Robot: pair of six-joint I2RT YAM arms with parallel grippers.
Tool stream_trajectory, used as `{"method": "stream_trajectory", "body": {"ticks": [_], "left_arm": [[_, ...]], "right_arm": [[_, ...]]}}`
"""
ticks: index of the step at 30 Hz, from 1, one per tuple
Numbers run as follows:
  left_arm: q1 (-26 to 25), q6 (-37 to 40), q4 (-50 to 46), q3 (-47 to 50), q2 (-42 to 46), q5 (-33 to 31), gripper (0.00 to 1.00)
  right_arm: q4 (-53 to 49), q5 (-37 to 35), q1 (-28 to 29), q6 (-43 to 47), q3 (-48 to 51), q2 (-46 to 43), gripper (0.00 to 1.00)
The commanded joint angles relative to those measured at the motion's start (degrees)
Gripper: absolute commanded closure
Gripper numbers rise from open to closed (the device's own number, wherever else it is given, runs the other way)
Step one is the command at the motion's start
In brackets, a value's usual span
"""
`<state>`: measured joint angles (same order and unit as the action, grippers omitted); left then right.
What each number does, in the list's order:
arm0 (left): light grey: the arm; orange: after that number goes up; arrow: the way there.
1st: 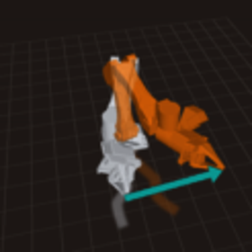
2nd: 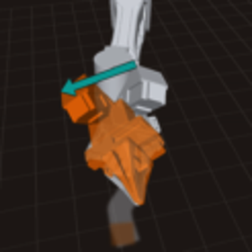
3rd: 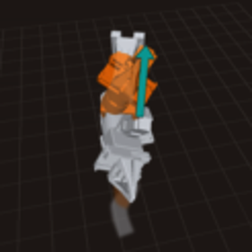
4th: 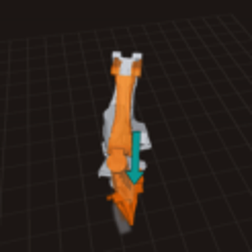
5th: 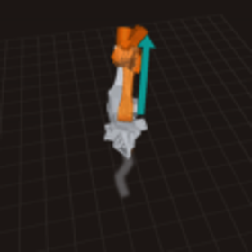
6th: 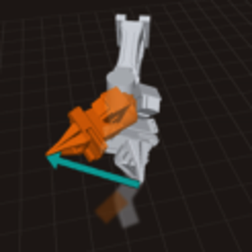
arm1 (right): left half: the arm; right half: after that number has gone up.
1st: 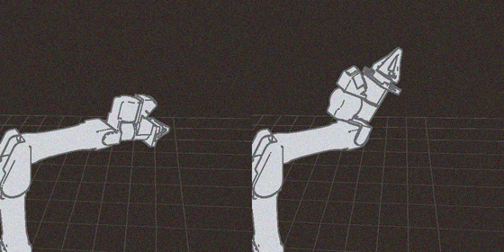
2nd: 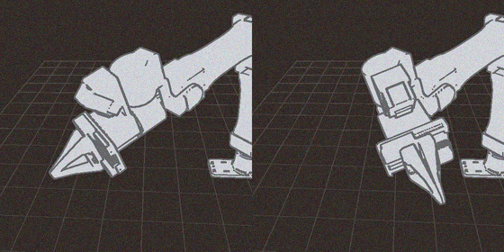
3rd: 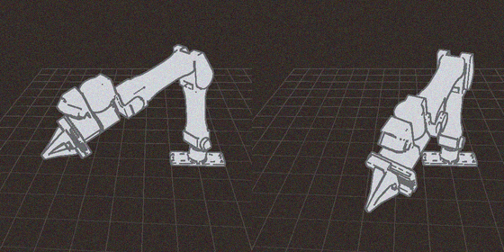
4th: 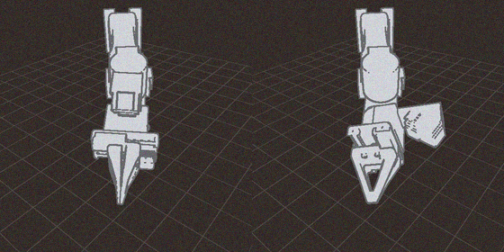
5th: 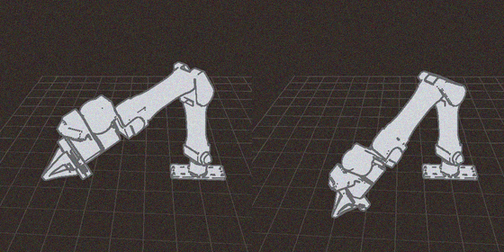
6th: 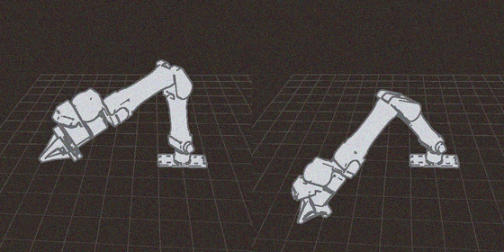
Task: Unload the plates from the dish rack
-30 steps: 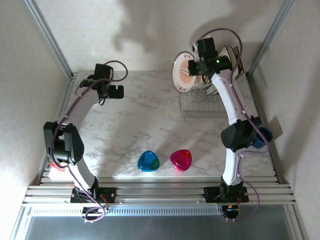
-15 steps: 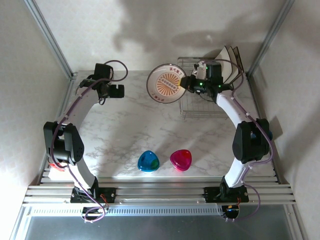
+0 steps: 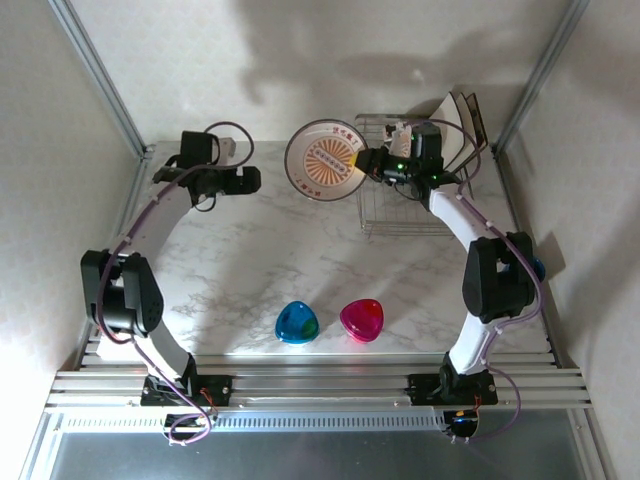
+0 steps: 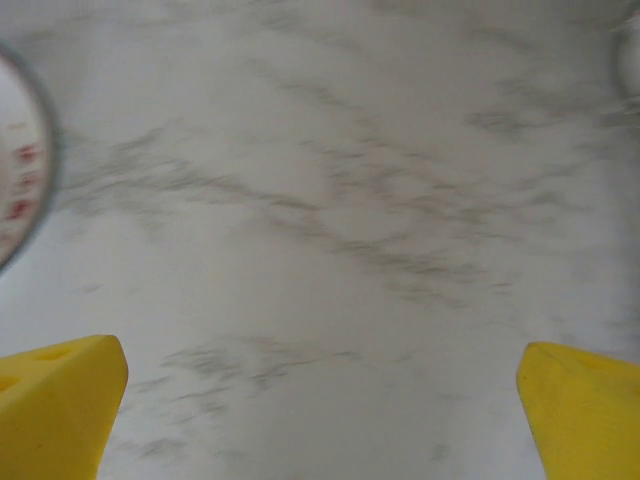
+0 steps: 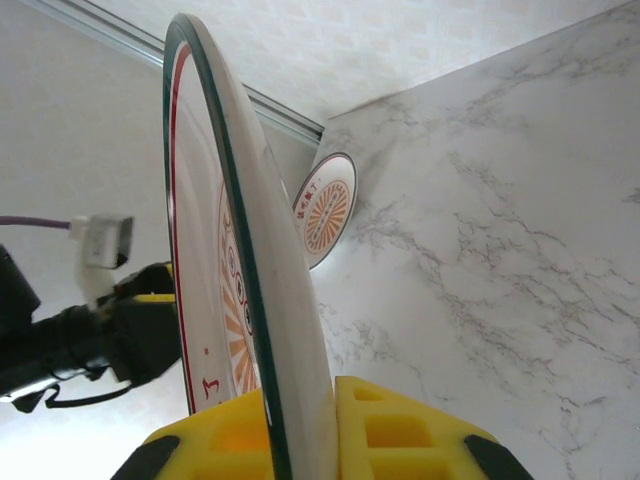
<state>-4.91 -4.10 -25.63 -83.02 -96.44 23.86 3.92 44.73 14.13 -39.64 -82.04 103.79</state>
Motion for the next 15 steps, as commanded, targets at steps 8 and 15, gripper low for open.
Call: {"method": "stream_trajectory", "body": {"ticks": [8,15], "left_arm": [[2.6,-22.4,35.5,8.2,-0.1,38.7,0.00],[1.1,-26.9,40.4,8.5,-4.5,38.1,0.01]], "right_arm": [[4.6,2.8,0.0,-1.6,-2.7,1.2,1.00],[4.9,3.0,1.7,-2.3,-5.1,3.1,1.00]]}}
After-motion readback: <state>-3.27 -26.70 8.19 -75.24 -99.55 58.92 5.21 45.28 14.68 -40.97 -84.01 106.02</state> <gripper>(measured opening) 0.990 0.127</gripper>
